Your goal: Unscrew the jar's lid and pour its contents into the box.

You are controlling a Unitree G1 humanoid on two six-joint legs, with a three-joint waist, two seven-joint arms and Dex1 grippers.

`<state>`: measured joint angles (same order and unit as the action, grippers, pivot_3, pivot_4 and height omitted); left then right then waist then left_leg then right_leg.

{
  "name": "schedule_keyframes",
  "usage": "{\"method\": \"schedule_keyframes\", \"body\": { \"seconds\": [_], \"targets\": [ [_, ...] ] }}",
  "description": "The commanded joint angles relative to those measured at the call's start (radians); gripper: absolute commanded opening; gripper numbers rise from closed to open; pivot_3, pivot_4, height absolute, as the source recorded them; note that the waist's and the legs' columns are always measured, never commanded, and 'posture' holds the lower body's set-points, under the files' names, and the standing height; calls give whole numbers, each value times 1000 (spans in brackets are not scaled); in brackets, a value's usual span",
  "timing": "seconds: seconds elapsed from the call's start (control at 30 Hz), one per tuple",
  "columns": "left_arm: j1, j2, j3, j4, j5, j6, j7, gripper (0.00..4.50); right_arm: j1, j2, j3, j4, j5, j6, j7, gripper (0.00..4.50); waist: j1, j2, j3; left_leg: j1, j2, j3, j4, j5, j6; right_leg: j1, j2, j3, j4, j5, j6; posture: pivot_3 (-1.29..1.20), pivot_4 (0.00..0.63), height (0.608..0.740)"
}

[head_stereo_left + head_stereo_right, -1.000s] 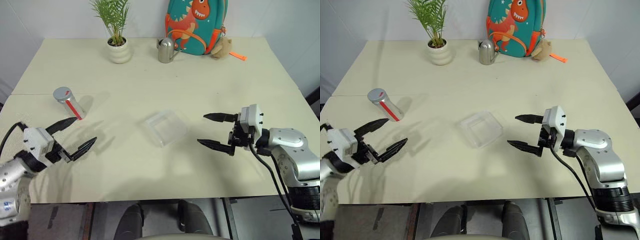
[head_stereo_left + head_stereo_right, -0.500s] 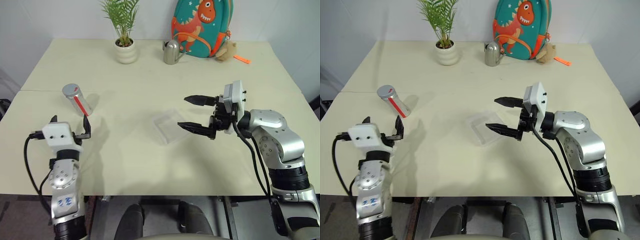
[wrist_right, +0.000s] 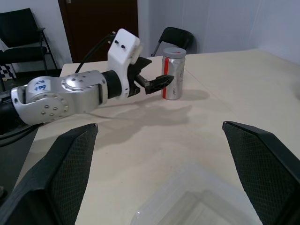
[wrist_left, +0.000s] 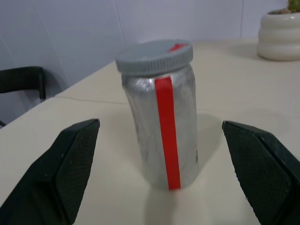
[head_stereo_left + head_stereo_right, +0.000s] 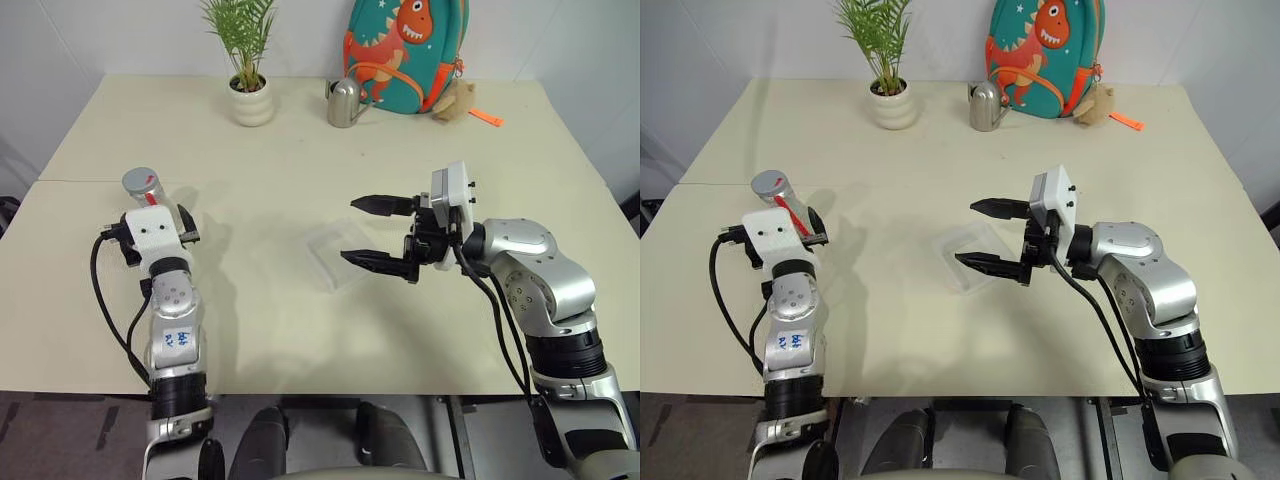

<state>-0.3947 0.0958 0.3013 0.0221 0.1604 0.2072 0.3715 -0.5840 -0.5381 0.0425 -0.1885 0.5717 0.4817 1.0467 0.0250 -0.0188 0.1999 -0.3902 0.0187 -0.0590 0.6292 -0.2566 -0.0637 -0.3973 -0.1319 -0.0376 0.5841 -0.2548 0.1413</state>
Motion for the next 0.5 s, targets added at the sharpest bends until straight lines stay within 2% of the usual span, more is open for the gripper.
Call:
{"method": "schedule_keyframes", "body": {
  "seconds": [0.03,0.47,0.5],
  "targets": [
    [-56,31,-5,60,3,-55,18,4465,-24,10,-2,-34,7,-1,-13,4500,0,0,0,0,0,0,0,0,0,0,0,0,0,0,0,0,150,740],
    [-158,140,23,309,-26,-160,52,4465,5,7,-26,-104,23,41,-98,4500,-1,0,0,0,0,1,0,0,-1,0,0,0,1,0,0,0,150,740],
    [-167,147,26,333,-31,-168,53,4283,10,6,-29,-109,24,44,-102,4500,0,0,0,0,0,1,0,0,-1,0,0,0,0,0,0,0,150,740]
  ]
}}
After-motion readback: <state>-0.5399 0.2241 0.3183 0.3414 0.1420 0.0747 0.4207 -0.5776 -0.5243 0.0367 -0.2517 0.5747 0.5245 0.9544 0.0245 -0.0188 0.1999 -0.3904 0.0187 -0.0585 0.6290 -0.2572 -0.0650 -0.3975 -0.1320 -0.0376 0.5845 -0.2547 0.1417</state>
